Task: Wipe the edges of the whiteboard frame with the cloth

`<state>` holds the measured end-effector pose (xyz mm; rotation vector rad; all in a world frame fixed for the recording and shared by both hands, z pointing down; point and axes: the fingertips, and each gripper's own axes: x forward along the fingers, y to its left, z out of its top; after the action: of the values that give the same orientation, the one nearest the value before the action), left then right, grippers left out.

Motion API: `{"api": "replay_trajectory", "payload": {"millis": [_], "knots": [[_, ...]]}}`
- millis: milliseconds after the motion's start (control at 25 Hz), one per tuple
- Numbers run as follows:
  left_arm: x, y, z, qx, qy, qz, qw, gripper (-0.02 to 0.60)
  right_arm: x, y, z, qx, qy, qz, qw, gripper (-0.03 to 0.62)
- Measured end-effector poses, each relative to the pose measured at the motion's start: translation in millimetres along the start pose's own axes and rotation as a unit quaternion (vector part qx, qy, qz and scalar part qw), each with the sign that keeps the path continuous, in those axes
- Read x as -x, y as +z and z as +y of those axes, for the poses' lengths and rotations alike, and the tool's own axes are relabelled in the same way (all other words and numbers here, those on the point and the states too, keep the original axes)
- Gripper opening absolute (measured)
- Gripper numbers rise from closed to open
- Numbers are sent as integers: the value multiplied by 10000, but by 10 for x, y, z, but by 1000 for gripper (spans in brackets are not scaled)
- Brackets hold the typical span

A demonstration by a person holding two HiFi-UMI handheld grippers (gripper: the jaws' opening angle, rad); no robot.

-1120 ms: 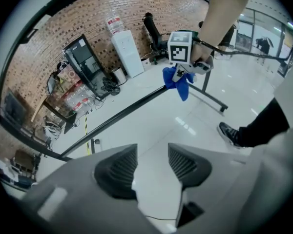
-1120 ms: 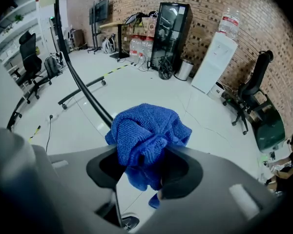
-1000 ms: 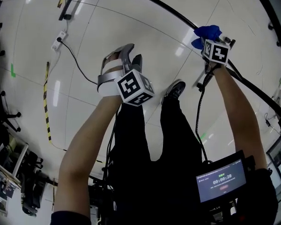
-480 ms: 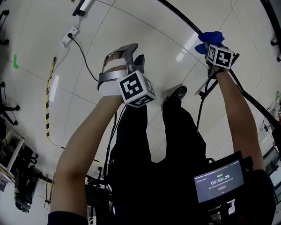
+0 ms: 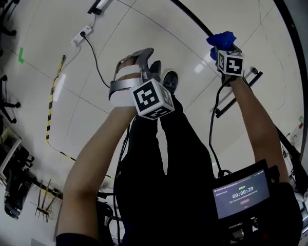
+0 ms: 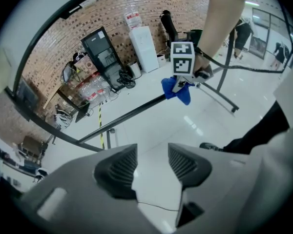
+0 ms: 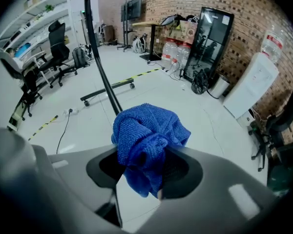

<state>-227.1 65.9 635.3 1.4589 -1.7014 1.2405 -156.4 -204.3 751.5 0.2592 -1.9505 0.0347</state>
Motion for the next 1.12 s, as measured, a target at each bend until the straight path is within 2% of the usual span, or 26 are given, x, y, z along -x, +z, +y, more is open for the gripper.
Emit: {"api": "replay_trajectory", "payload": {"millis": [160,360,600,840,1120], "knots": [[90,13,246,153,292,24,9995,196,-84,210,202,434,200,-10,9989,195],[24,-118,506,437,551,57,9975,196,-189,462,327,488,282,-27,9984,195],[-28,-458,655,537,569,102,9969,196,-267,631,494,297,222,30,9993,195],[-101,-784,969,500,583,129,9970,196,-340,903,578,435,70,6,9990,199],[-94,-1128,1276,829,504,154,9952,196,-468,1230,784,493,185,12,9986,199]]}}
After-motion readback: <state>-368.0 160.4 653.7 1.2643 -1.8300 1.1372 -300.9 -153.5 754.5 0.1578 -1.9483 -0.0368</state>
